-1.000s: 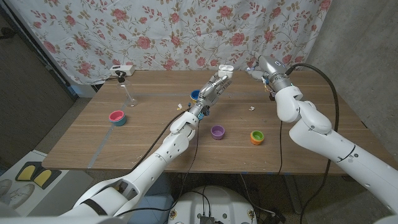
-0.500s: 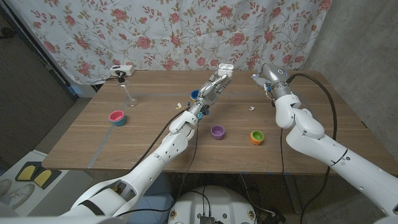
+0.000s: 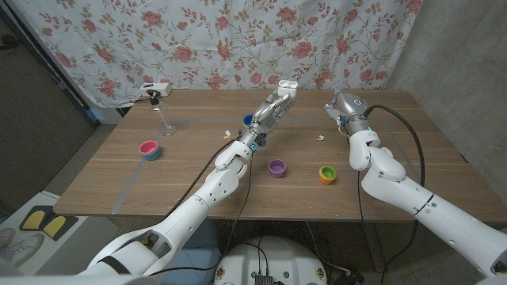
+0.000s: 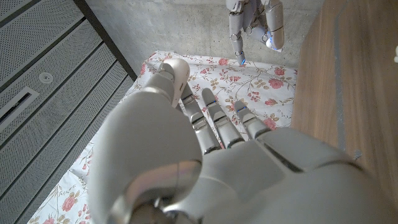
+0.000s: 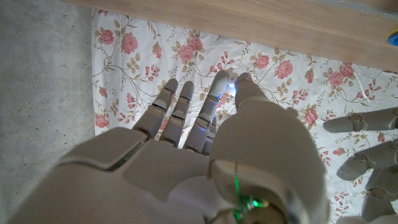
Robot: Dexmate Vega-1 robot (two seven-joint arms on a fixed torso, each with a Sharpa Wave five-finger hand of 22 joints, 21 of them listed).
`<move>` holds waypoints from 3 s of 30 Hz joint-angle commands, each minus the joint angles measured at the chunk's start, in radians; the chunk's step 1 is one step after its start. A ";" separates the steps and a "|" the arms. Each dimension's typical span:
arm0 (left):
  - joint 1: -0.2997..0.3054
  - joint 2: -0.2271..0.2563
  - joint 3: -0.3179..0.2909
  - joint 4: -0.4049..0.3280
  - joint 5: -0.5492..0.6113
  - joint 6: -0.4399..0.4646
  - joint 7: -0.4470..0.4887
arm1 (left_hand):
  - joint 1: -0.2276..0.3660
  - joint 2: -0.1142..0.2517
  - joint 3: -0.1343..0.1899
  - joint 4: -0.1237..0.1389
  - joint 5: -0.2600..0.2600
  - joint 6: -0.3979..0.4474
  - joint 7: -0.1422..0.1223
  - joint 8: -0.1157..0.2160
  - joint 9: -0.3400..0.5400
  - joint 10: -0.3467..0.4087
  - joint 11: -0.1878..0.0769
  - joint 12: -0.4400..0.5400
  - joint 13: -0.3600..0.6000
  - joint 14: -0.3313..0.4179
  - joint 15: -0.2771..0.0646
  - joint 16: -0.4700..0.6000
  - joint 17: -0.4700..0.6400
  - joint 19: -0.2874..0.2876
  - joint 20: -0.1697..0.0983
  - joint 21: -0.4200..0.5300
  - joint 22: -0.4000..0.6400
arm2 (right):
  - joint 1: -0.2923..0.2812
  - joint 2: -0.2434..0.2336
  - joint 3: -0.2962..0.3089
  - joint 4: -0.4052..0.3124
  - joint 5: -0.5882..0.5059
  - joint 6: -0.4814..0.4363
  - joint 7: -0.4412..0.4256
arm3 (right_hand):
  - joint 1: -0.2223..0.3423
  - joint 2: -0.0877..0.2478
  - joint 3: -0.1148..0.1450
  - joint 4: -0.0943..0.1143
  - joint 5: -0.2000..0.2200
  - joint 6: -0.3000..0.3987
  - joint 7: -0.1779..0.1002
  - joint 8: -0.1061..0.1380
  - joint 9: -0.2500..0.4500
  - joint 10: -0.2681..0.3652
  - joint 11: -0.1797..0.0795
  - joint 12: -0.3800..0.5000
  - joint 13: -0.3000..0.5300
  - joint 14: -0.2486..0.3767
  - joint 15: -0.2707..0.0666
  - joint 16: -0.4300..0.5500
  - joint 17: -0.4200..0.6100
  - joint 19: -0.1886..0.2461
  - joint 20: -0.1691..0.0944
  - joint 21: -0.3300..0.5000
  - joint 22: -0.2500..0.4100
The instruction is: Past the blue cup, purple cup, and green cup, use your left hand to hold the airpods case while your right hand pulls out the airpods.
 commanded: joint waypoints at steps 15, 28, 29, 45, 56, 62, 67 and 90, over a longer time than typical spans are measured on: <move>0.028 0.013 -0.003 -0.046 0.002 -0.013 0.024 | -0.003 0.010 0.005 -0.005 0.001 0.007 -0.007 0.011 0.003 0.049 -0.044 0.003 0.168 0.026 -0.035 0.000 0.002 0.001 -0.001 0.002 0.002 | -0.005 0.028 -0.062 0.118 -0.100 0.017 -0.042 | -0.001 0.000 -0.009 0.006 0.000 0.019 -0.009 -0.001 0.006 0.003 -0.005 0.014 -0.003 -0.006 -0.167 -0.009 -0.001 -0.011 0.003 -0.011 0.001; 0.038 0.017 -0.002 -0.067 0.000 -0.023 0.016 | -0.002 0.010 0.005 -0.006 0.001 0.007 -0.006 0.013 0.001 0.051 -0.044 0.004 0.168 0.026 -0.036 0.000 0.003 0.001 -0.001 0.002 0.002 | -0.002 0.027 -0.059 0.143 -0.094 0.052 -0.033 | 0.000 0.001 -0.013 0.005 0.000 0.024 -0.012 -0.001 0.007 0.000 -0.005 0.016 -0.005 -0.014 -0.169 -0.016 -0.003 -0.008 -0.002 -0.012 0.000; 0.041 0.020 -0.002 -0.074 0.005 -0.026 0.023 | -0.002 0.010 0.005 -0.006 0.001 0.008 -0.006 0.013 0.001 0.051 -0.044 0.003 0.168 0.026 -0.036 0.000 0.003 0.001 -0.001 0.002 0.002 | 0.000 0.028 -0.062 0.150 -0.098 0.054 -0.036 | 0.000 0.001 -0.013 0.006 0.000 0.024 -0.013 -0.001 0.007 0.000 -0.005 0.017 -0.005 -0.014 -0.169 -0.016 -0.003 -0.008 -0.003 -0.012 0.000; 0.054 0.034 -0.007 -0.099 0.001 -0.026 0.030 | -0.002 0.010 0.006 -0.007 0.000 0.007 -0.006 0.015 0.000 0.050 -0.044 0.001 0.167 0.025 -0.036 -0.002 0.003 0.002 -0.001 0.003 0.002 | 0.013 0.042 -0.070 0.192 -0.101 0.063 -0.026 | -0.002 0.003 -0.019 0.007 -0.001 0.030 -0.016 -0.002 0.007 -0.001 -0.005 0.019 -0.009 -0.015 -0.169 -0.019 -0.004 -0.006 -0.008 -0.014 0.000; 0.053 0.037 -0.007 -0.093 0.002 -0.023 0.037 | -0.003 0.010 0.006 -0.008 0.000 0.006 -0.006 0.016 -0.001 0.051 -0.044 0.002 0.168 0.024 -0.035 -0.002 0.003 0.000 0.001 0.002 0.002 | 0.023 0.048 -0.069 0.213 -0.068 0.098 -0.006 | -0.001 0.005 -0.020 0.007 0.000 0.031 -0.015 -0.003 0.008 -0.002 -0.005 0.021 -0.011 -0.014 -0.171 -0.021 -0.004 -0.002 -0.010 -0.014 0.000; 0.050 0.032 -0.006 -0.087 -0.001 -0.026 0.029 | -0.003 0.011 0.006 -0.007 0.000 0.005 -0.006 0.016 -0.002 0.051 -0.044 0.001 0.168 0.025 -0.036 -0.001 0.004 0.001 0.000 0.002 0.002 | 0.030 0.048 -0.071 0.229 -0.065 0.102 0.002 | -0.002 0.006 -0.022 0.007 0.000 0.031 -0.016 -0.004 0.008 -0.002 -0.005 0.023 -0.012 -0.014 -0.171 -0.022 -0.004 -0.001 -0.012 -0.014 0.000; 0.047 0.033 -0.004 -0.087 0.003 -0.025 0.033 | -0.003 0.010 0.006 -0.008 0.000 0.004 -0.006 0.016 -0.003 0.051 -0.044 0.001 0.168 0.025 -0.036 -0.002 0.004 0.000 0.001 0.002 0.002 | 0.029 0.047 -0.062 0.228 -0.042 0.113 0.014 | -0.002 0.006 -0.023 0.007 0.000 0.031 -0.017 -0.004 0.008 -0.004 -0.005 0.022 -0.013 -0.015 -0.170 -0.023 -0.004 0.000 -0.012 -0.014 0.000; 0.052 0.035 -0.002 -0.094 0.004 -0.026 0.029 | -0.004 0.010 0.005 -0.008 0.000 0.006 -0.006 0.020 -0.004 0.053 -0.044 0.000 0.167 0.024 -0.036 -0.002 0.005 0.001 0.000 0.002 0.002 | 0.014 0.029 -0.036 0.222 0.054 0.145 0.053 | -0.010 0.013 -0.029 0.013 0.000 0.027 -0.012 -0.007 0.009 -0.017 -0.005 0.018 -0.027 -0.021 -0.170 -0.031 -0.006 -0.003 -0.015 -0.017 0.000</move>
